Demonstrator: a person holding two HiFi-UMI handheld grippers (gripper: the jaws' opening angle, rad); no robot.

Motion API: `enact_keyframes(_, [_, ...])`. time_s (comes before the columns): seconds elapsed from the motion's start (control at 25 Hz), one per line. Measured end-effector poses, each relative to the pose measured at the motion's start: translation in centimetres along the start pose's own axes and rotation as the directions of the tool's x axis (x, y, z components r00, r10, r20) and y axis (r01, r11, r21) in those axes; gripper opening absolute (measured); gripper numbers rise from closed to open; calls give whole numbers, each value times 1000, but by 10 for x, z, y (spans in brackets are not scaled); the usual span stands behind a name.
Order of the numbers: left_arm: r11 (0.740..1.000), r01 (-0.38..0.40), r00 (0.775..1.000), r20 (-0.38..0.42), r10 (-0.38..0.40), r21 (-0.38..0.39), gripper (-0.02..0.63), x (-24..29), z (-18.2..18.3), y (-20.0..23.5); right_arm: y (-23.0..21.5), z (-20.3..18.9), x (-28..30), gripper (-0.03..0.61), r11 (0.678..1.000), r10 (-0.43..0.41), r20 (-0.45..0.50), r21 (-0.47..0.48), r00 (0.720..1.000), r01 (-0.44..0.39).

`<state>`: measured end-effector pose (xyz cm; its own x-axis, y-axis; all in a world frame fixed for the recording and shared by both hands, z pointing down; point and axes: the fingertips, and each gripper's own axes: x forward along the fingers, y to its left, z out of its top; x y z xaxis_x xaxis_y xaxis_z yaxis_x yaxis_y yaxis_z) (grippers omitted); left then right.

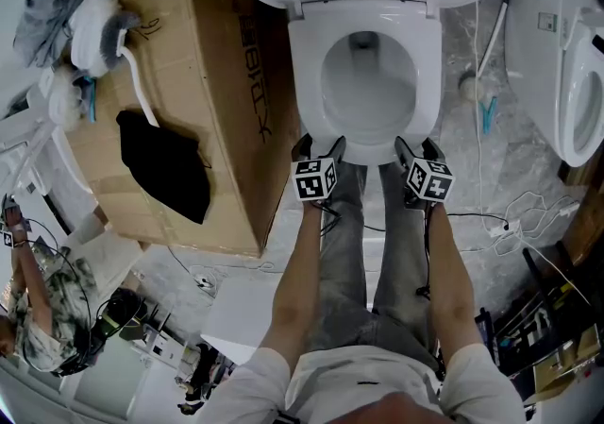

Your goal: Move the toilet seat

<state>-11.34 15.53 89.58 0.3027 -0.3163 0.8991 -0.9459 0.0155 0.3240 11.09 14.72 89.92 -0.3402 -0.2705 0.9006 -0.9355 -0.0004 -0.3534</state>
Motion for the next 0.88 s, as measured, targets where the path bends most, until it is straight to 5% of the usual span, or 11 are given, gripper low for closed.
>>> enact_keyframes(0.88, [1000, 0, 997, 80, 1, -15, 362, -58, 26, -20, 24, 23, -58, 344, 1000, 27, 57, 0, 998, -27])
